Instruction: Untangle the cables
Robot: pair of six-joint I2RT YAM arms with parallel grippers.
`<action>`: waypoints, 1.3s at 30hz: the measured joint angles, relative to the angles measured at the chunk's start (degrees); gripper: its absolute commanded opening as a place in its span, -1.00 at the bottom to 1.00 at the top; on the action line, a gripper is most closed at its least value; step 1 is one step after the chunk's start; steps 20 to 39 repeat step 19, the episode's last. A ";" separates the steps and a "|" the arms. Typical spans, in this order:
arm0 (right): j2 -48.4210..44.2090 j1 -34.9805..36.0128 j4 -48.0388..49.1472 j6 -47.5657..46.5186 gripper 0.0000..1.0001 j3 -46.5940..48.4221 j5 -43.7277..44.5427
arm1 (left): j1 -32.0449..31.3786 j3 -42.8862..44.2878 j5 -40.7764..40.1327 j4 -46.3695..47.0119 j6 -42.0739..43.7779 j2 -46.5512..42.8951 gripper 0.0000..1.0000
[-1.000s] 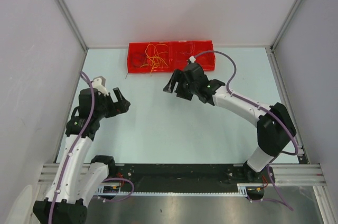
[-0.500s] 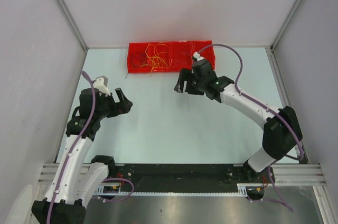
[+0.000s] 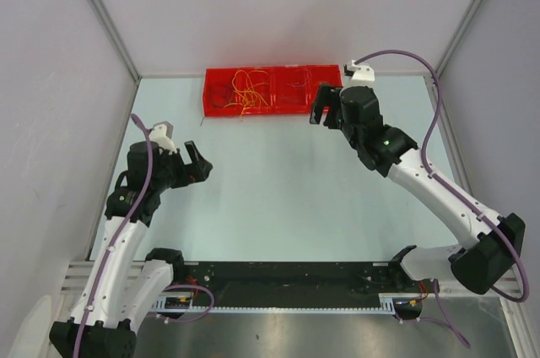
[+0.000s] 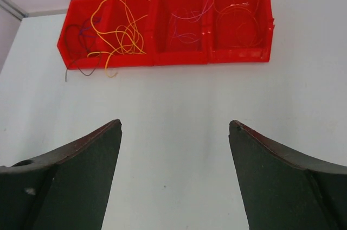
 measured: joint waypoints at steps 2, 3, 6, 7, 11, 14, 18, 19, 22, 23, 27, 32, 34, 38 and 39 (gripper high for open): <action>0.50 0.00 -0.24 -0.39 0.69 -0.11 0.66 | -0.02 0.00 -0.11 0.00 0.00 0.04 0.95; 0.79 0.00 -0.42 -0.46 0.69 -0.24 0.83 | -0.02 0.00 -0.15 0.00 0.00 0.11 0.95; 1.31 0.00 -0.59 -0.74 0.69 -0.72 1.03 | -0.02 0.00 -0.15 0.00 0.00 0.35 0.95; 1.44 0.00 -0.74 -0.83 0.68 -0.81 1.01 | -0.02 0.00 -0.15 0.00 0.00 0.39 0.95; 1.73 0.00 -0.76 -1.01 0.68 -0.92 1.01 | -0.02 0.00 -0.17 -0.02 0.00 0.76 0.95; 1.97 0.00 -0.72 -1.31 0.68 -0.92 0.96 | -0.02 0.00 -0.20 0.00 -0.02 0.76 0.95; 2.14 0.00 -0.70 -1.68 0.70 -1.01 0.55 | -0.02 0.00 -0.22 0.00 0.00 0.76 0.95; 2.14 0.00 -0.70 -1.75 0.69 -1.01 0.50 | -0.02 0.00 -0.22 -0.02 -0.02 0.76 0.95; 2.14 0.00 -0.70 -1.75 0.69 -1.01 0.50 | -0.02 0.00 -0.22 -0.02 -0.02 0.76 0.95; 2.14 0.00 -0.70 -1.75 0.69 -1.01 0.50 | -0.02 0.00 -0.22 -0.02 -0.02 0.76 0.95; 2.14 0.00 -0.70 -1.75 0.69 -1.01 0.50 | -0.02 0.00 -0.22 -0.02 -0.02 0.76 0.95; 2.14 0.00 -0.70 -1.75 0.69 -1.01 0.50 | -0.02 0.00 -0.22 -0.02 -0.02 0.76 0.95; 2.14 0.00 -0.70 -1.75 0.69 -1.01 0.50 | -0.02 0.00 -0.22 -0.02 -0.02 0.76 0.95; 2.14 0.00 -0.70 -1.75 0.69 -1.01 0.50 | -0.02 0.00 -0.22 -0.02 -0.02 0.76 0.95; 2.14 0.00 -0.70 -1.75 0.69 -1.01 0.50 | -0.02 0.00 -0.22 -0.02 -0.02 0.76 0.95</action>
